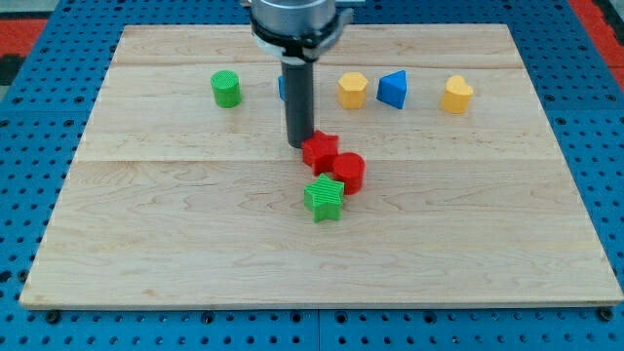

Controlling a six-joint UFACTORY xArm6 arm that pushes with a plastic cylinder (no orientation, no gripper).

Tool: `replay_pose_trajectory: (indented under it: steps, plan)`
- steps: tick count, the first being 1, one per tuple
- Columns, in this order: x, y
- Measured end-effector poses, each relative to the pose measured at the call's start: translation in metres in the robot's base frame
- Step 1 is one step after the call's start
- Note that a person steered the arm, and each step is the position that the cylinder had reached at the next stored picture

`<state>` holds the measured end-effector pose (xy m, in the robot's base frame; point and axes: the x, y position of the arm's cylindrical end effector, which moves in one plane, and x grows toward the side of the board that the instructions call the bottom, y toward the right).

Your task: Move the red star slightly left

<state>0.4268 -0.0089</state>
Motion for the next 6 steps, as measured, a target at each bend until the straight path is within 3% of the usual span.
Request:
replay_pose_trajectory:
  steps: [1, 2, 4, 6]
  plan:
    - [0.007, 0.009]
    - [-0.018, 0.021]
    - [-0.009, 0.141]
    - [0.009, 0.064]
